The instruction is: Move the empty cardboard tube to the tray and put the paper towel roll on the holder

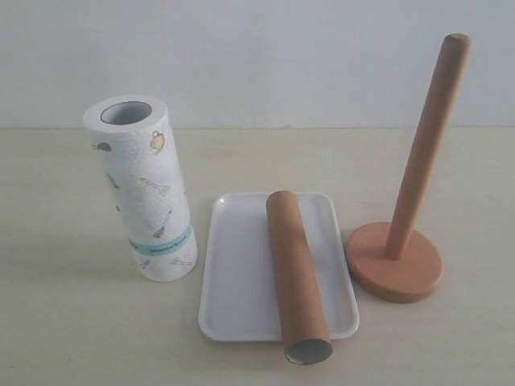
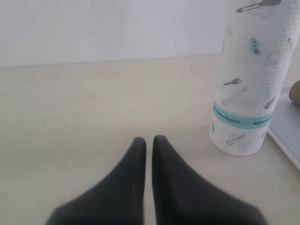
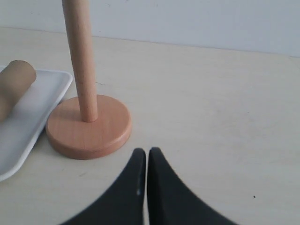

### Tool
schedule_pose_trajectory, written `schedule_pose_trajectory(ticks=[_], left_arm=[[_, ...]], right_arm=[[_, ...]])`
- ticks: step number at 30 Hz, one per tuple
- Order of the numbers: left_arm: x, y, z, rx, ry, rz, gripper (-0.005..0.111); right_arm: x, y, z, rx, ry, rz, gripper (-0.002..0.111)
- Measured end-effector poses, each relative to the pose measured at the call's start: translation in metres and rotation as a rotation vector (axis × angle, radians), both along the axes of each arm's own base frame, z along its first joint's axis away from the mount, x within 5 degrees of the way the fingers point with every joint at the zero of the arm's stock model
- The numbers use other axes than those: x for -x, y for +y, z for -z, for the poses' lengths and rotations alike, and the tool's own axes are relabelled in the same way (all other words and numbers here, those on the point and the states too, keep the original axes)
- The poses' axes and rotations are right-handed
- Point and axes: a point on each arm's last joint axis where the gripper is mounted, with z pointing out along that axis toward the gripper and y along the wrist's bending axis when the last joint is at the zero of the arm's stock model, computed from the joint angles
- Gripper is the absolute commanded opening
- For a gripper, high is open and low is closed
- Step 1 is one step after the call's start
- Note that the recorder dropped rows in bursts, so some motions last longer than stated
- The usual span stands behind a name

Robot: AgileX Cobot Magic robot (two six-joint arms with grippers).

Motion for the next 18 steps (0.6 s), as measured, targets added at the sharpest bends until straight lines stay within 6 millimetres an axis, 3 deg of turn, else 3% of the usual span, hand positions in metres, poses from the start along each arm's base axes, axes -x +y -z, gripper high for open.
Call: schedule_pose_trajectory(ticks=[5,8,10,11,13,16,18], left_arm=[[0.000,0.000,0.000,0.000,0.000,0.000,0.004],[-0.002,0.001,-0.011,0.007,-0.128,-0.011,0.004],[-0.002,0.002,-0.027,0.030,-0.310,-0.026,0.004],[0.001,0.004,-0.044,0.055,-0.502,-0.041,0.004],[0.008,0.005,-0.069,0.104,-0.631,-0.043,0.004],[0.006,0.004,-0.112,0.102,-0.613,-0.032,0.004],[-0.014,0.002,-0.138,0.077,-0.480,-0.028,0.004]], right_arm=[[0.000,0.000,0.000,0.000,0.000,0.000,0.001],[0.000,0.000,0.000,0.000,0.000,0.000,0.001],[0.000,0.000,0.000,0.000,0.000,0.000,0.001],[0.000,0.000,0.000,0.000,0.000,0.000,0.001],[0.000,0.000,0.000,0.000,0.000,0.000,0.001],[0.000,0.000,0.000,0.000,0.000,0.000,0.001],[0.000,0.000,0.000,0.000,0.000,0.000,0.001]])
